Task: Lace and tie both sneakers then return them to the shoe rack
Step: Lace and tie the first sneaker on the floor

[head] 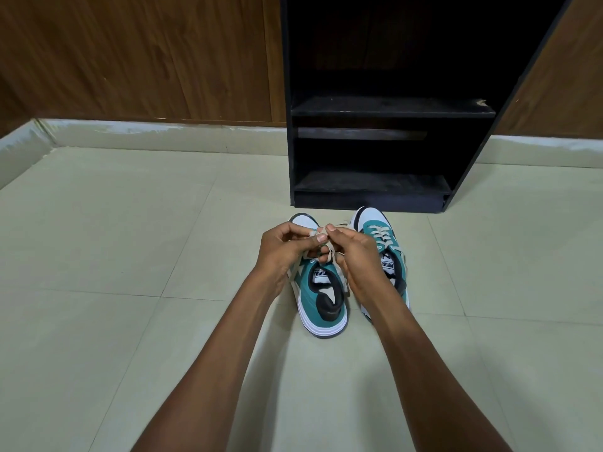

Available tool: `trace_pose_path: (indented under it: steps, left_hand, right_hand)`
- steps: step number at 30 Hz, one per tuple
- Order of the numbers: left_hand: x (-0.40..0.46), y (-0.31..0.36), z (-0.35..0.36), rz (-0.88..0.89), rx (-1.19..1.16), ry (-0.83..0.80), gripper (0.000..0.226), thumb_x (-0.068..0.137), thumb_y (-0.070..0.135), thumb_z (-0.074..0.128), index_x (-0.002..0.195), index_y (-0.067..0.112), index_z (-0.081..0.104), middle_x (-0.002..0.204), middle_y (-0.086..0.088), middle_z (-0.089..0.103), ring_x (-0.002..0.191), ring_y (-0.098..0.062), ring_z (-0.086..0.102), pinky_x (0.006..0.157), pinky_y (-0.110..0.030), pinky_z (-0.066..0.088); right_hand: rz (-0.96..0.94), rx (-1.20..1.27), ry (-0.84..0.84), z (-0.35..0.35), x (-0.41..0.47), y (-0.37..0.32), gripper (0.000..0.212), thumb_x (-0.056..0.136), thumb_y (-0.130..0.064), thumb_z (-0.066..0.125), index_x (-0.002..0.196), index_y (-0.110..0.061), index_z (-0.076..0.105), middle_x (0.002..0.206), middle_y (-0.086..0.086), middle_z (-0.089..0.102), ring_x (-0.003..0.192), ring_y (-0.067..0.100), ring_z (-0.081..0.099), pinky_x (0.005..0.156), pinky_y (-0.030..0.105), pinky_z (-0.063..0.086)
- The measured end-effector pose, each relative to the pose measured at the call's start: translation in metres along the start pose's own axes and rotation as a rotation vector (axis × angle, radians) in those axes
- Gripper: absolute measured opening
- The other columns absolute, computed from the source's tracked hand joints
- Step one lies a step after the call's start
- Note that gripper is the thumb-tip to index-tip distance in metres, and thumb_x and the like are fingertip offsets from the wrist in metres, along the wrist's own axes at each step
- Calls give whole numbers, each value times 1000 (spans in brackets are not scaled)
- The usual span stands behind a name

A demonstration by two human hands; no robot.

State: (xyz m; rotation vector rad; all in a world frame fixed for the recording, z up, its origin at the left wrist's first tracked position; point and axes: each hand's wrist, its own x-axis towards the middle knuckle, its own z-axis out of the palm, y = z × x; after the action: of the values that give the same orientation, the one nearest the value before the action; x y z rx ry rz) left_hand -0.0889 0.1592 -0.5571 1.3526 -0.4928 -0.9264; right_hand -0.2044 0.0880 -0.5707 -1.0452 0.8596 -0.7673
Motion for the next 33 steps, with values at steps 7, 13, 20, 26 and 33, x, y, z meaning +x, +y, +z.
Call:
trace_pose_path:
  steps: [7, 13, 20, 26, 33]
  left_hand:
    - [3, -5, -10, 349, 377, -167, 26, 74, -5, 82, 76, -6, 56, 92, -6, 64, 75, -10, 68, 71, -22, 54]
    - [9, -9, -17, 746, 854, -224, 24, 79, -7, 62, 77, 15, 51, 92, -9, 69, 83, -25, 64, 72, -42, 54]
    - [6, -9, -10, 389, 587, -80, 26, 90, 17, 72, 81, 15, 48, 79, -1, 67, 70, -11, 61, 63, -19, 49]
    - [10, 2, -8, -13, 236, -49, 28, 86, 17, 76, 77, 16, 49, 71, -3, 67, 58, -10, 59, 52, -20, 44]
    - [5, 4, -8, -139, 157, -38, 25, 81, 21, 81, 73, 17, 58, 66, 1, 68, 51, -8, 56, 54, -23, 44]
  right_hand:
    - [40, -26, 145, 6, 15, 4, 14, 96, -14, 67, 93, -3, 77, 81, 18, 74, 52, 20, 63, 50, 28, 54]
    - [-3, -81, 185, 3, 14, 1, 11, 88, 5, 68, 94, -3, 69, 89, 18, 72, 49, 23, 62, 50, 30, 55]
    - [-129, -147, 141, -3, 5, -2, 12, 84, -6, 64, 87, -17, 60, 88, 6, 66, 81, 18, 64, 70, 33, 55]
    - [-534, -710, 98, -17, -8, 14, 32, 72, -46, 85, 76, -22, 64, 94, -1, 57, 97, 16, 56, 78, 17, 47]
    - [-588, -830, 149, -17, -10, 24, 30, 79, -50, 78, 90, -23, 77, 91, -7, 59, 98, 17, 55, 76, 46, 56]
